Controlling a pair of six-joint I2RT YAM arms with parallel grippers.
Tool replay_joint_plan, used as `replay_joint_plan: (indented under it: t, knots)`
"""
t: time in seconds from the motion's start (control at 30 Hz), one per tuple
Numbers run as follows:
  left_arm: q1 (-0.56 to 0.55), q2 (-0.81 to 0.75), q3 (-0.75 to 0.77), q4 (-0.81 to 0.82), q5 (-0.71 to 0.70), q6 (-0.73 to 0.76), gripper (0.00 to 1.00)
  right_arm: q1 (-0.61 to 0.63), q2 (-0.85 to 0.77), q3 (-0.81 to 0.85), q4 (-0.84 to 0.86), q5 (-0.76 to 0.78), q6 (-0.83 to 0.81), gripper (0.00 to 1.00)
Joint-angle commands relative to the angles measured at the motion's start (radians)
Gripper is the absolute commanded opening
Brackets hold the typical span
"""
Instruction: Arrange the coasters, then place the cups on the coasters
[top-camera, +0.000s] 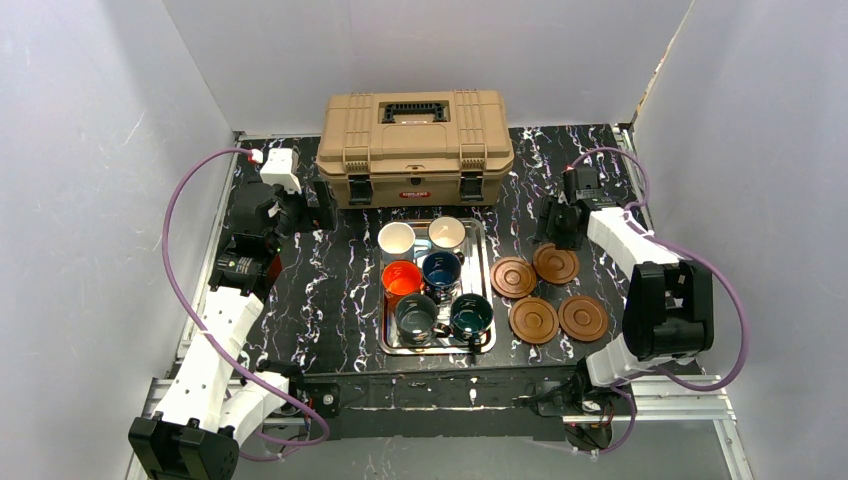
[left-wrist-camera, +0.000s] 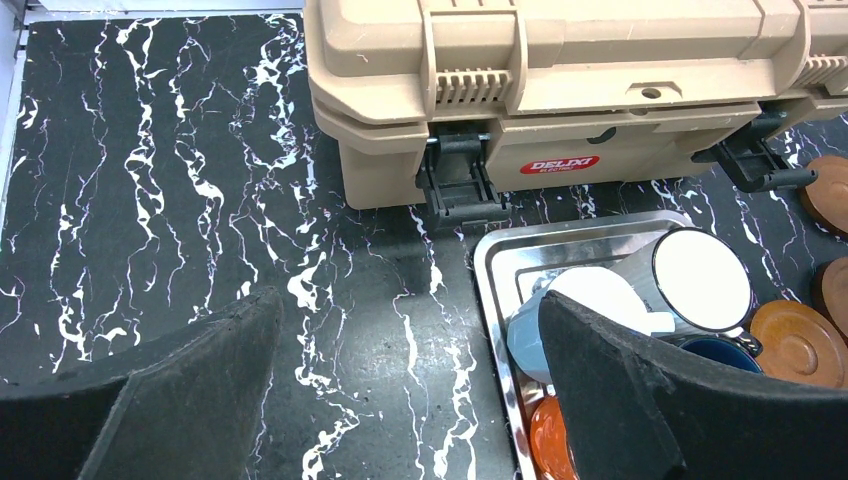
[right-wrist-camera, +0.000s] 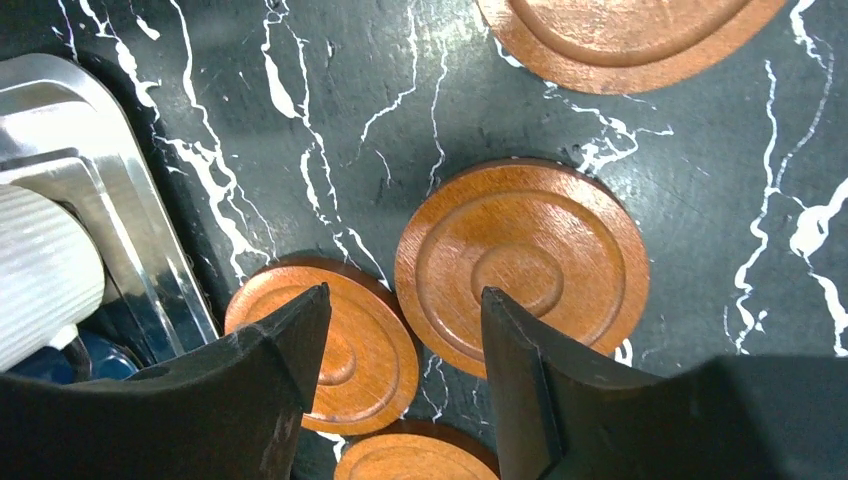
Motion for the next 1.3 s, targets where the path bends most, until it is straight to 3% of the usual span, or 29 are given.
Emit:
replay_joint_plan:
  t: [0.0, 0.73, 1.27]
  knots:
    - [-0.002, -0.010, -0.001, 0.008, 0.014, -0.004, 0.98, 0.008, 0.032, -0.021, 0.073, -0.034, 0.038, 0.66]
    - [-0.004, -0.009, 0.004, 0.003, 0.022, -0.007, 0.98, 0.047, 0.108, -0.085, 0.111, 0.041, 0.059, 0.68]
    - [-0.004, 0.002, 0.004, 0.004, 0.019, -0.005, 0.98, 0.122, 0.250, 0.070, 0.182, 0.072, 0.054, 0.67]
